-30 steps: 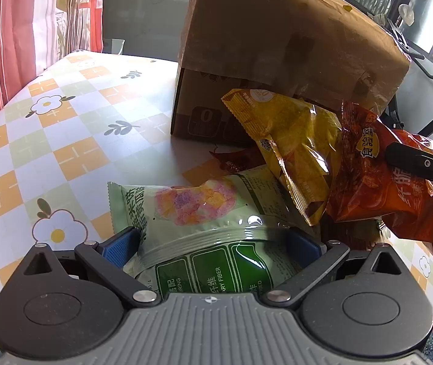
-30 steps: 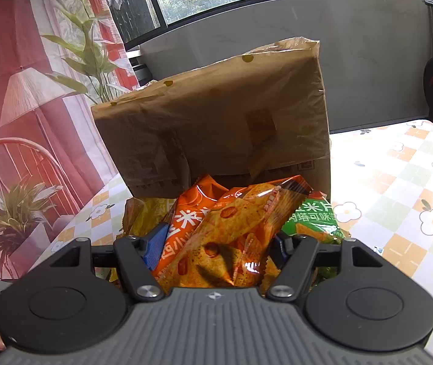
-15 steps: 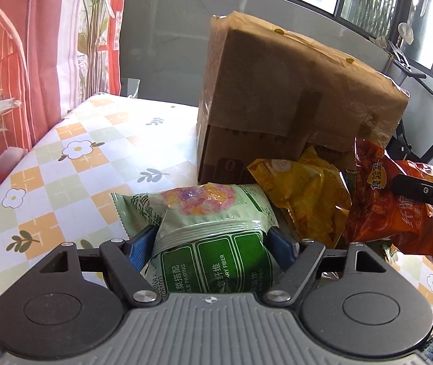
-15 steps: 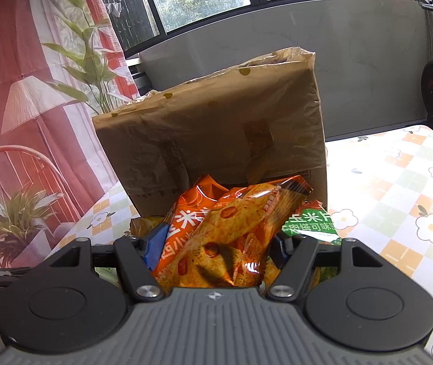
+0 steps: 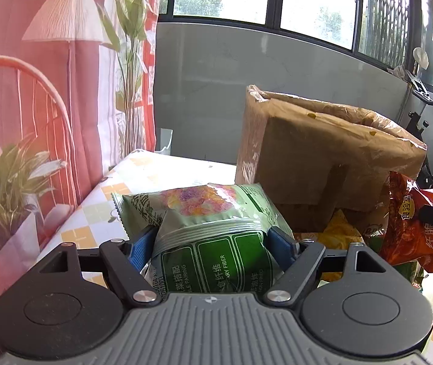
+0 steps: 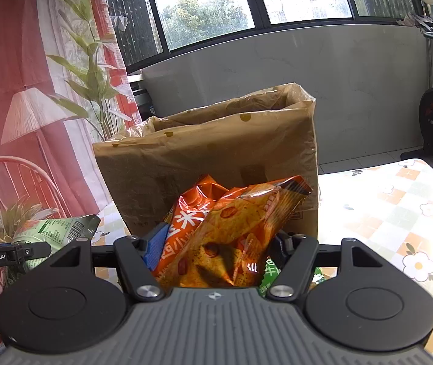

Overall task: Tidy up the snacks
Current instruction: 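Lift both bags over the box rim and open both tools to drop them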

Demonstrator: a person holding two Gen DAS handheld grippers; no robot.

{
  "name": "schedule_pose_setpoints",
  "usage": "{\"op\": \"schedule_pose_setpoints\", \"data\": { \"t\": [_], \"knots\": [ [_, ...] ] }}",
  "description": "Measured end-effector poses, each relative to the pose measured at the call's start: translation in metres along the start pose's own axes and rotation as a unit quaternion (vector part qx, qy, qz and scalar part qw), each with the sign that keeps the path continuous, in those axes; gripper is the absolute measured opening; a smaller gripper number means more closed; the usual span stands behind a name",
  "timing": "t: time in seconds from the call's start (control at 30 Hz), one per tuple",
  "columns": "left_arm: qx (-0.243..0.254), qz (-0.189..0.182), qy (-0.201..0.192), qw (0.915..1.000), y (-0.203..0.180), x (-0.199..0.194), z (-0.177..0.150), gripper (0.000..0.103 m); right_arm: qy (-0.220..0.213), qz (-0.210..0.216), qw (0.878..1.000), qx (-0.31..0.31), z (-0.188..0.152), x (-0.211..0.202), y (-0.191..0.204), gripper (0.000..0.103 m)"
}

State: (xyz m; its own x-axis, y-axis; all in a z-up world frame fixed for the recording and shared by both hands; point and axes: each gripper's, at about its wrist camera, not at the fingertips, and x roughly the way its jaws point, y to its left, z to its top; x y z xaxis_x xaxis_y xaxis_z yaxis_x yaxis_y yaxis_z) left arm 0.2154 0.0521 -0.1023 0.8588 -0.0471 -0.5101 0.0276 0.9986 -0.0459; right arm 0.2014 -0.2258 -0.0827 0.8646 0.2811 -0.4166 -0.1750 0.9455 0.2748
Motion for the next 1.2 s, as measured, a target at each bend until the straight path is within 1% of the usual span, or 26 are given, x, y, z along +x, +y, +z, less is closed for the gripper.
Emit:
{"op": "schedule_pose_setpoints", "data": {
  "t": [0.1, 0.2, 0.33, 0.5, 0.77, 0.97, 1.03, 1.1, 1.2],
  "knots": [
    [0.026, 0.001, -0.030, 0.9992, -0.008, -0.008, 0.021, 0.081, -0.018, 0.007, 1.000, -0.002, 0.010, -0.006, 0.002, 0.068],
    [0.048, -0.007, -0.058, 0.9971, -0.017, -0.014, 0.042, 0.081, -0.037, 0.012, 0.999, -0.005, 0.020, -0.012, 0.002, 0.068],
    [0.065, -0.020, -0.071, 0.9951, -0.028, -0.016, 0.068, 0.081, -0.046, 0.006, 0.999, -0.015, 0.034, -0.018, 0.002, 0.068],
    [0.082, -0.038, -0.072, 0.9933, -0.035, -0.014, 0.097, 0.081, -0.059, 0.006, 0.998, -0.020, 0.059, -0.027, 0.002, 0.068],
    [0.117, -0.042, -0.103, 0.9869, -0.045, -0.019, 0.132, 0.081, -0.071, 0.012, 0.997, -0.033, 0.104, -0.032, 0.003, 0.068],
    [0.157, -0.035, -0.104, 0.9815, -0.064, 0.002, 0.159, 0.081, -0.058, 0.005, 0.997, -0.048, 0.135, -0.014, -0.001, 0.068],
    [0.172, -0.032, -0.106, 0.9789, -0.073, 0.011, 0.166, 0.081, -0.057, -0.001, 0.996, -0.063, 0.146, -0.005, -0.002, 0.068],
    [0.186, -0.033, -0.101, 0.9769, -0.082, 0.022, 0.172, 0.081, -0.057, -0.006, 0.995, -0.080, 0.157, 0.004, -0.003, 0.068],
    [0.193, -0.033, -0.086, 0.9769, -0.091, 0.048, 0.180, 0.081, -0.046, -0.018, 0.994, -0.098, 0.174, 0.025, -0.008, 0.068]
  ]
}}
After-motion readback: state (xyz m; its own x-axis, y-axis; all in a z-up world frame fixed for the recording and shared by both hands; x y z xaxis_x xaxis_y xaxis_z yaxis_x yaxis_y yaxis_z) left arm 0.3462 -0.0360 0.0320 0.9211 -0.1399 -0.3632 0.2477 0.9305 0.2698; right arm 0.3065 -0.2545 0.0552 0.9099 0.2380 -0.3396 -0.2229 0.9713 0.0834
